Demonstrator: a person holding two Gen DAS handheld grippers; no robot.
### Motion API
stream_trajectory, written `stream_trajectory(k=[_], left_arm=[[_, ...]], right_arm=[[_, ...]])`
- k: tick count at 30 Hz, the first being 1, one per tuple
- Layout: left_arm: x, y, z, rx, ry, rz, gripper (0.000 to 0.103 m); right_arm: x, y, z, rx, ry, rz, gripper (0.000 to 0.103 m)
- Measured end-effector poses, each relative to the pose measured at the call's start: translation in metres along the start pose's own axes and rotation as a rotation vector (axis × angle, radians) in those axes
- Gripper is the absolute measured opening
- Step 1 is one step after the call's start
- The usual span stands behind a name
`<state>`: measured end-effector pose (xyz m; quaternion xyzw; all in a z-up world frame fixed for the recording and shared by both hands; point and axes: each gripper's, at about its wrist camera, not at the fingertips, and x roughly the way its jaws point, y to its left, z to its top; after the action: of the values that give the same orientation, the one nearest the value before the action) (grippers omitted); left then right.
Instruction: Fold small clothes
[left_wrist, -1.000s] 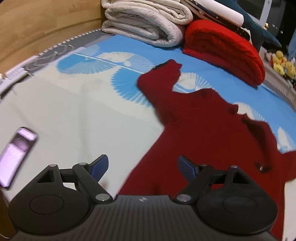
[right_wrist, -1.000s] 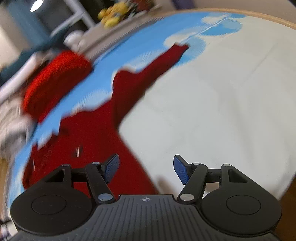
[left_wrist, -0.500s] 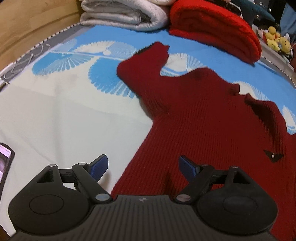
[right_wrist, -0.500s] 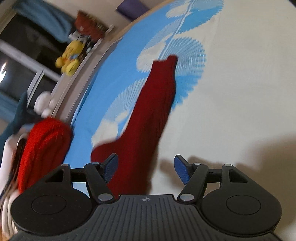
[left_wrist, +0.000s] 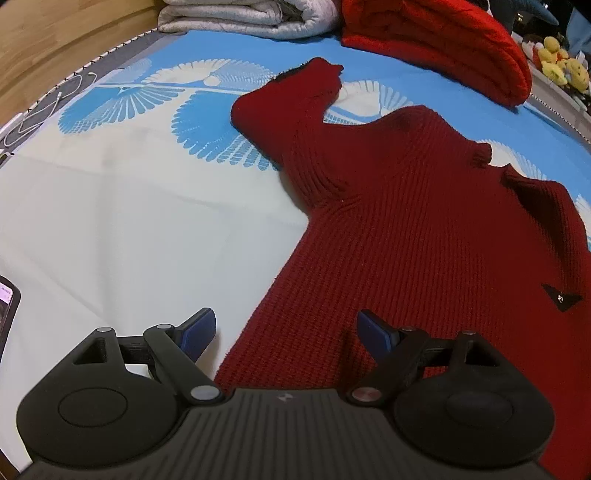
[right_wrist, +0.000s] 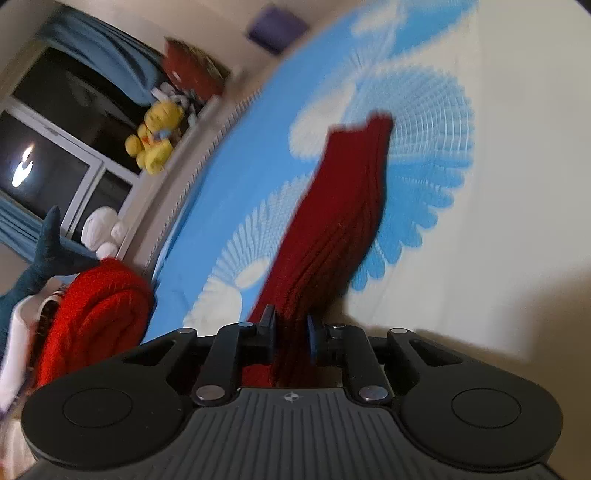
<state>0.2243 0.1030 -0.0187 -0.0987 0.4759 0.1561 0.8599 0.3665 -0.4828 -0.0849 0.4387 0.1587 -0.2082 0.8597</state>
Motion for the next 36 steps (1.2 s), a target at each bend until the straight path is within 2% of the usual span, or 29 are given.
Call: stream_trajectory(k=[3,5,7,8,9,10,12,14,16,19,22,26,29,30,33,36], left_arm=[[-0.004,-0.005,0.000,0.012,-0.016,-0.008,0.087],[-0.006,-0.007,-0.002,0.022,-0.026,-0.011,0.087],[-0.007,-0.008,-0.002,0.028,-0.026,-0.019,0.087],[-0.008,-0.007,-0.003,0.031,-0.025,-0.024,0.087],[-0.008,-0.007,-0.004,0.034,-0.024,-0.025,0.087],[-0.008,-0.007,-0.004,0.039,-0.026,-0.023,0.087],[-0.010,-0.004,-0.004,0.043,-0.033,-0.017,0.087],[-0.011,-0.002,-0.004,0.038,-0.037,-0.014,0.087],[-0.012,0.001,-0.002,0.022,-0.036,-0.019,0.087],[-0.014,0.003,0.002,0.001,-0.046,-0.020,0.087],[-0.018,0.006,0.006,-0.022,-0.066,-0.022,0.087],[-0.024,0.011,0.011,-0.059,-0.088,-0.025,0.088],[-0.028,0.016,0.013,-0.077,-0.093,-0.033,0.091],[-0.029,0.017,0.013,-0.083,-0.097,-0.033,0.095],[-0.033,0.018,0.013,-0.098,-0.110,-0.027,0.099],[-0.035,0.011,0.009,-0.075,-0.107,-0.022,0.100]], right_arm=[[-0.036,0.035,0.013,-0.162,-0.208,-0.167,0.016],[-0.058,0.047,0.024,-0.194,-0.317,-0.227,0.016],[-0.058,0.040,0.033,-0.154,-0.281,-0.300,0.022],[-0.052,0.029,0.036,-0.117,-0.234,-0.363,0.040],[-0.048,0.016,0.038,-0.075,-0.195,-0.439,0.051],[-0.044,0.001,0.038,-0.020,-0.172,-0.521,0.069],[-0.044,-0.024,0.040,0.063,-0.165,-0.646,0.070],[-0.051,-0.034,0.045,0.112,-0.201,-0.671,0.070],[-0.059,-0.028,0.052,0.114,-0.219,-0.708,0.070],[-0.081,-0.005,0.053,0.110,-0.278,-0.658,0.070],[-0.110,0.031,0.048,0.083,-0.227,-0.476,0.070],[-0.151,0.083,0.017,-0.038,-0.067,-0.237,0.076],[-0.186,0.103,-0.030,-0.218,0.118,-0.088,0.080],[-0.198,0.104,-0.046,-0.267,0.175,-0.064,0.080],[-0.228,0.094,-0.107,-0.360,0.341,-0.051,0.080],[-0.242,0.080,-0.163,-0.415,0.505,-0.123,0.080]])
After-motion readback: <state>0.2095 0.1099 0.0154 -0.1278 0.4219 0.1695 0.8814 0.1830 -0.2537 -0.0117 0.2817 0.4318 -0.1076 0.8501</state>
